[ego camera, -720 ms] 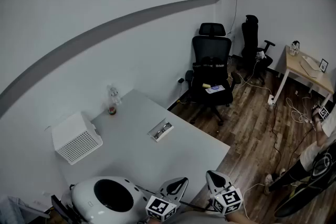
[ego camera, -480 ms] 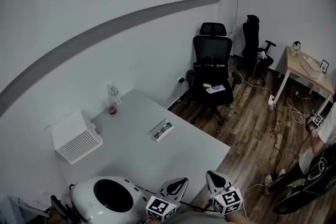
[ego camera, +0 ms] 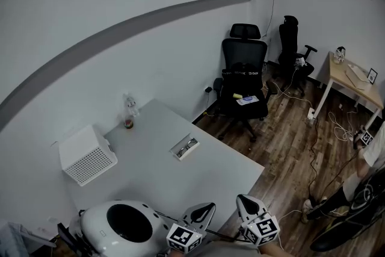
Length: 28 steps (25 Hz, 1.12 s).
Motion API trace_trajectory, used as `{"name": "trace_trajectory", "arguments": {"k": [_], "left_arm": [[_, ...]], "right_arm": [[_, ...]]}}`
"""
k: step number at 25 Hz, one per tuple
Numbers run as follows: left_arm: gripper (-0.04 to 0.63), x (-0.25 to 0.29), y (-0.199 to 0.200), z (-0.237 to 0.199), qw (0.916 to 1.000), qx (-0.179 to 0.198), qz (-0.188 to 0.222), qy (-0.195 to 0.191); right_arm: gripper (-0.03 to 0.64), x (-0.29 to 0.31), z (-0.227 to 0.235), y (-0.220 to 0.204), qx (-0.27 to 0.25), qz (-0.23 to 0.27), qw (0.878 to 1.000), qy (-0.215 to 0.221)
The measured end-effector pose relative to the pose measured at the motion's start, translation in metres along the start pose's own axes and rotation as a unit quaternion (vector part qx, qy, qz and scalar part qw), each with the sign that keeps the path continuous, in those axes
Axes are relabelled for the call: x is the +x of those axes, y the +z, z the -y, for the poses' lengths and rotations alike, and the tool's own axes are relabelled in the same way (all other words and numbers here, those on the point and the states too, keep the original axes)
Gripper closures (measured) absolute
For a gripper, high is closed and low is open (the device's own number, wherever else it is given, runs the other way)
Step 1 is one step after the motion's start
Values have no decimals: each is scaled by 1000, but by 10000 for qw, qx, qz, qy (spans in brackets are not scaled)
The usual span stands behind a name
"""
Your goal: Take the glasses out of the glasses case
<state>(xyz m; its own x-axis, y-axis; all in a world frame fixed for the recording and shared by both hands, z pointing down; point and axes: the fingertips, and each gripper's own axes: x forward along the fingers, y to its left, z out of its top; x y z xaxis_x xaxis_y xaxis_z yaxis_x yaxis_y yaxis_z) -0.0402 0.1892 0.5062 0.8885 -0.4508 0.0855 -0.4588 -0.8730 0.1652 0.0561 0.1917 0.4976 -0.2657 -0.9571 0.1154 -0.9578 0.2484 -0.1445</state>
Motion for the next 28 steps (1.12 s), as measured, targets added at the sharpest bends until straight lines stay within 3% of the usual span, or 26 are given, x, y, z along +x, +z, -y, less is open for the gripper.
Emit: {"name": "trace_trajectory", "arguments": {"k": [4,28], "left_arm": [[581,1,1,1,10000,2,-9,-22],[581,-3,-3,-3,10000,-64,-19,-63]], "right_arm": [[606,-1,-6,2,15,128,9998,166],[604,8,-6,-9,112,16,9999,93]]}}
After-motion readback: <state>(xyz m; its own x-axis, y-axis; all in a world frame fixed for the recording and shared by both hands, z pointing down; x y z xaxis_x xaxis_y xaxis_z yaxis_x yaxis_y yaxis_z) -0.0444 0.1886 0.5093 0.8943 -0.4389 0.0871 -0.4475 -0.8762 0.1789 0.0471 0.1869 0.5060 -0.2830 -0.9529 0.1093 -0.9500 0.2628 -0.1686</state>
